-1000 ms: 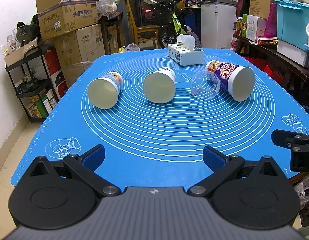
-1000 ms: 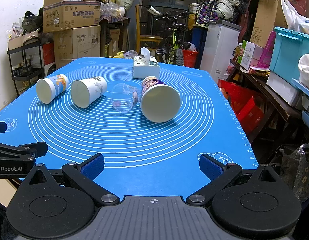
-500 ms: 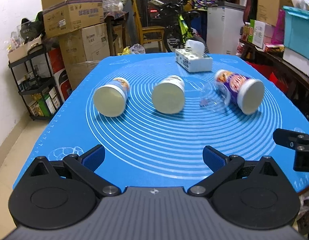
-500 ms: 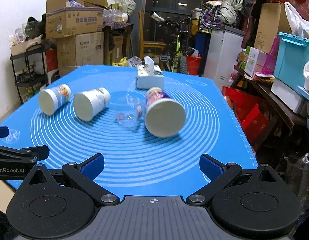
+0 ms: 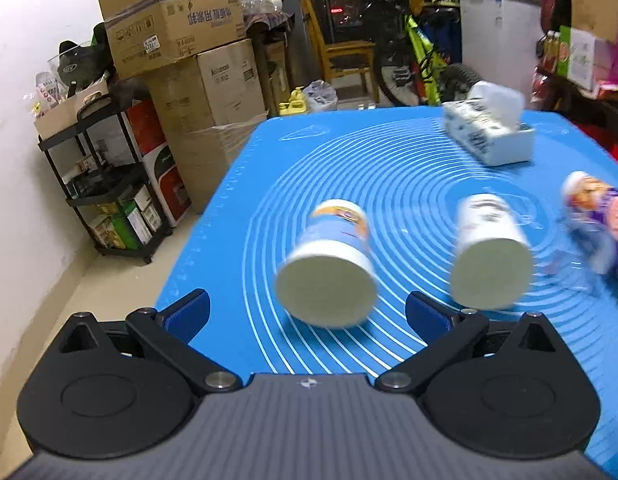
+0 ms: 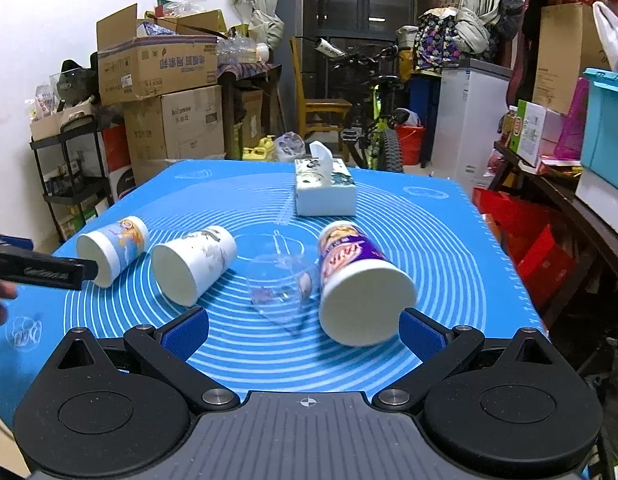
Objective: Flip cup upside down
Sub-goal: 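Move the left gripper to the blue-and-orange printed cup and grasp its body, then lift the printed cup with the left gripper and carry it toward the right gripper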
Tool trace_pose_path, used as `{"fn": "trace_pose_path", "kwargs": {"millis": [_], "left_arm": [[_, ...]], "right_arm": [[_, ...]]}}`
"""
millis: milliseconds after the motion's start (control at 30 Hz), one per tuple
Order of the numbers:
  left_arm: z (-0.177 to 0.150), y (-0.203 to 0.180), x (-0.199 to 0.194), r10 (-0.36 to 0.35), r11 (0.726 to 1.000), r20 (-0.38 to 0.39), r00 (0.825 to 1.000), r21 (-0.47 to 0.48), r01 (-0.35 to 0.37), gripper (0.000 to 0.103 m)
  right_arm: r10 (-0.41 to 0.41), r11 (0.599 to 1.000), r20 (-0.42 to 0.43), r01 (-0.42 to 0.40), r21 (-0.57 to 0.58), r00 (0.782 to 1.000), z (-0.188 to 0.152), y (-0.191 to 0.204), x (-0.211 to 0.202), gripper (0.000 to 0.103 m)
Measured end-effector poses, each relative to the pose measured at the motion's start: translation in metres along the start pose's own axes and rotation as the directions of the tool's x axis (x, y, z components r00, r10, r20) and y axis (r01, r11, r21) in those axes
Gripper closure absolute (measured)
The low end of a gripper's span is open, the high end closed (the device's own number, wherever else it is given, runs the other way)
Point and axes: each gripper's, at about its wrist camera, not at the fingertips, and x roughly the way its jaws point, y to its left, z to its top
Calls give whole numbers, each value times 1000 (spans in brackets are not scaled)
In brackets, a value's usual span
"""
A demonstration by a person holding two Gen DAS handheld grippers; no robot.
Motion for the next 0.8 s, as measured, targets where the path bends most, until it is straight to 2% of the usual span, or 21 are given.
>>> {"fn": "trace_pose_path", "kwargs": {"millis": [267, 300, 333, 433, 467, 633, 800], "left_arm": [[7, 4, 43, -18, 1000, -29, 999, 8, 18, 1], [8, 5, 45, -22, 1000, -19, 1000, 0, 22, 8], [9, 5, 47, -27, 1000, -14, 1000, -6, 27, 18], [14, 8, 53, -57, 998, -31, 998, -36, 56, 33], [14, 9, 53, -63, 997, -35, 997, -47, 61, 32], [10, 14, 39, -58, 993, -33, 998, -102, 54, 34], [-1, 7, -12, -88, 988, -23, 996, -127, 84, 34]], "right_arm": [[23, 1000, -23, -23, -8, 999, -4, 2, 22, 2], [23, 1000, -25, -23, -12, 999, -4, 2, 24, 2], [22, 1000, -28, -22, -12, 999, -5, 2, 25, 2], [19, 1000, -33, -19, -7, 999, -6, -1, 26, 2], [17, 1000, -33, -17, -7, 999, -6, -1, 26, 2], [4, 1000, -27, -4, 1, 1000, -6, -7, 18, 2], [-4, 1000, -18, 4, -5, 1000, -11, -11, -1, 2]]}}
